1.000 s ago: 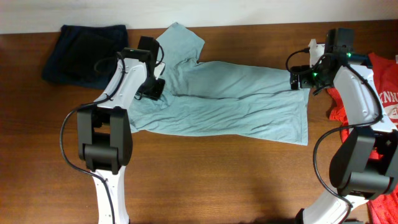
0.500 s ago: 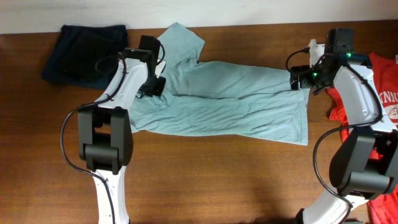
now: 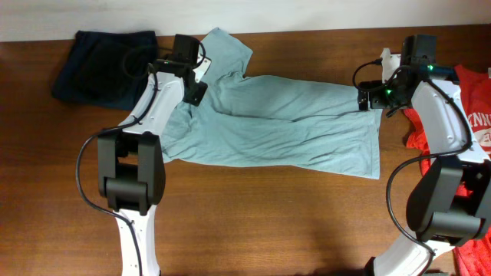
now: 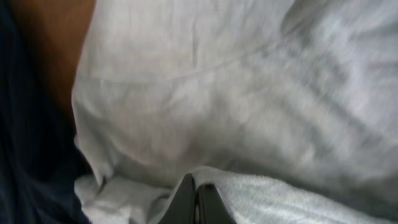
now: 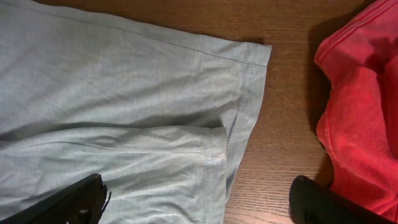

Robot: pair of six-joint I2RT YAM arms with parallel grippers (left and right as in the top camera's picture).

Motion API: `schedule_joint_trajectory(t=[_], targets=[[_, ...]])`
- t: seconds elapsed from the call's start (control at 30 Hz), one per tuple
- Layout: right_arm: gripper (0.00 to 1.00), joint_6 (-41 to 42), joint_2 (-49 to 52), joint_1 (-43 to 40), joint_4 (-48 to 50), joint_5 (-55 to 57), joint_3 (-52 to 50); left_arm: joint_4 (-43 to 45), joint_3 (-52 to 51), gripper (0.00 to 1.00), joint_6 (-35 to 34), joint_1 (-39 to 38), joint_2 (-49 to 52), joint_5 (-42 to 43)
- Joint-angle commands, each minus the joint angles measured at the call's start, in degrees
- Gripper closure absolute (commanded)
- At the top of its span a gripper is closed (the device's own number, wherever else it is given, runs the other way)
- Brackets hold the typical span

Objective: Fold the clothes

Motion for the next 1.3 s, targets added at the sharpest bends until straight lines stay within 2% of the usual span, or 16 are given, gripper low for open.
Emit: schedule_joint_trajectory(t=[0.0, 0.07, 0.1, 0.17, 0.23, 0.3, 0.4, 0.57, 0.67, 0.73, 0.87, 1.13, 1.27], targets=[[0.01, 0.3, -0.4, -0.2, 0.0, 0.5, 0.4, 2.3, -0.5, 0.99, 1.3, -1.2, 0.8, -0.2], [0.01, 0.3, -0.4, -0.2, 0.0, 0.5, 0.4, 3.0, -0.5, 0.99, 1.3, -1.8, 1.4, -0.2], [0.01, 0.3, -0.4, -0.2, 0.0, 0.5, 0.4, 3.1, -0.5, 0.94, 1.4, -2.0, 1.7, -0.2], [0.01, 0.3, -0.4, -0.2, 0.0, 0.5, 0.4, 3.3, -0.5, 0.72, 2.4, -2.2, 2.7, -0.2], [0.01, 0.3, -0.4, -0.2, 0.0, 0.5, 0.4, 3.2, -0.5, 0.58, 3.9, -2.2, 3.4, -0.3], [0.01, 0.3, -0.4, -0.2, 0.0, 0.5, 0.4, 3.4, -0.5, 0.49, 4.3, -2.2, 3.7, -0.8], [0.01, 0.3, -0.4, -0.2, 0.0, 0.5, 0.4, 4.0, 0.5, 0.41, 3.2, -2.1, 3.5, -4.1], [0.01, 0.3, -0.4, -0.2, 0.0, 0.5, 0.4, 2.6, 5.7, 0.36, -5.7, -1.8, 2.2, -8.3], [0.01, 0.3, -0.4, -0.2, 0.0, 0.5, 0.4, 0.4, 9.5, 0.25, -13.5, -1.1, -0.3, -7.9], [0.01, 0.3, -0.4, -0.2, 0.0, 0.5, 0.4, -1.9, 11.3, 0.22, -16.1, -0.2, -1.9, -6.4], [0.01, 0.3, -0.4, -0.2, 0.0, 0.5, 0.4, -8.1, 12.9, 0.22, -18.3, 2.5, -4.9, -1.4], [0.01, 0.3, -0.4, -0.2, 0.0, 0.5, 0.4, -20.7, 12.8, 0.17, -18.4, 11.7, -6.7, 15.0], [0.01, 0.3, -0.4, -0.2, 0.0, 0.5, 0.4, -26.5, 12.2, 0.2, -18.4, 14.7, -6.6, 16.4]])
